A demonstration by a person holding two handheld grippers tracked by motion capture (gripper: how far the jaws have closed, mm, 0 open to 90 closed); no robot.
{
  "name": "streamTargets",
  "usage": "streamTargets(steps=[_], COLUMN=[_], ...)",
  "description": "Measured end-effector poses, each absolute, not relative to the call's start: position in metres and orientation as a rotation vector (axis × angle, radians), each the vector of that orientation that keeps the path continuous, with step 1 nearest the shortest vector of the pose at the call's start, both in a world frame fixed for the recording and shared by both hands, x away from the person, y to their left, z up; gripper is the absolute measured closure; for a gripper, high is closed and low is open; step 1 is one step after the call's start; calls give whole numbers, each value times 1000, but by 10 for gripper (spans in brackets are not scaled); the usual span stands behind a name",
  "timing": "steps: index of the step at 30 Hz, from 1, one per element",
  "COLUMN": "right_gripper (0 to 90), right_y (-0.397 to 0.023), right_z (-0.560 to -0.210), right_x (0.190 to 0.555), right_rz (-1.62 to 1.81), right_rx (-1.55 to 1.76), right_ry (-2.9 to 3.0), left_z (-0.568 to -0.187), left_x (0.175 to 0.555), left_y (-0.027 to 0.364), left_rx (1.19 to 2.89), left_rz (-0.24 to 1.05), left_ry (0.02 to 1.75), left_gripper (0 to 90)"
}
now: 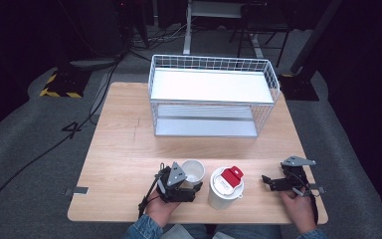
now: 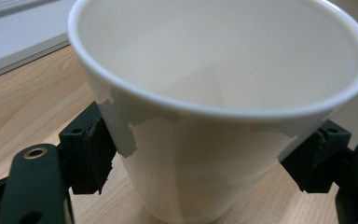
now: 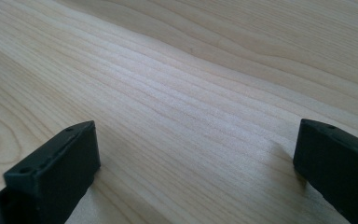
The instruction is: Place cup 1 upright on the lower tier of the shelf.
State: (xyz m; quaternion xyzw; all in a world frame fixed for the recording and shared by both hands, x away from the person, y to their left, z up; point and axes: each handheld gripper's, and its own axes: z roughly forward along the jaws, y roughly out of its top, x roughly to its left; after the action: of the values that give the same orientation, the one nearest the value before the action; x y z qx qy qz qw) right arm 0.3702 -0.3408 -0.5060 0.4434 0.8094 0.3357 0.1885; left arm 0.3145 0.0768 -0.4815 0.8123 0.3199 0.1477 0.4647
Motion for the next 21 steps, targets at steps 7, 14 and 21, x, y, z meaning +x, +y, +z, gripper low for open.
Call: streamTargets(steps=[7,14,21], right_gripper=[3,3,2], right_y=[-341,-340,-339], right_z=[-506,-506,-506], right_x=[370,371,371], right_rz=[945,942,942], right_rx=[1250,1248,1250], right_ry=[2275,2277,2274], left_z=[-469,-456,-441], left_x=[307,305,310], left_y=[81,86,89], left_rx=[2006,1992,1975], left_rz=[371,350,383], left_ry=[798,823,828], left_gripper=[218,219,219])
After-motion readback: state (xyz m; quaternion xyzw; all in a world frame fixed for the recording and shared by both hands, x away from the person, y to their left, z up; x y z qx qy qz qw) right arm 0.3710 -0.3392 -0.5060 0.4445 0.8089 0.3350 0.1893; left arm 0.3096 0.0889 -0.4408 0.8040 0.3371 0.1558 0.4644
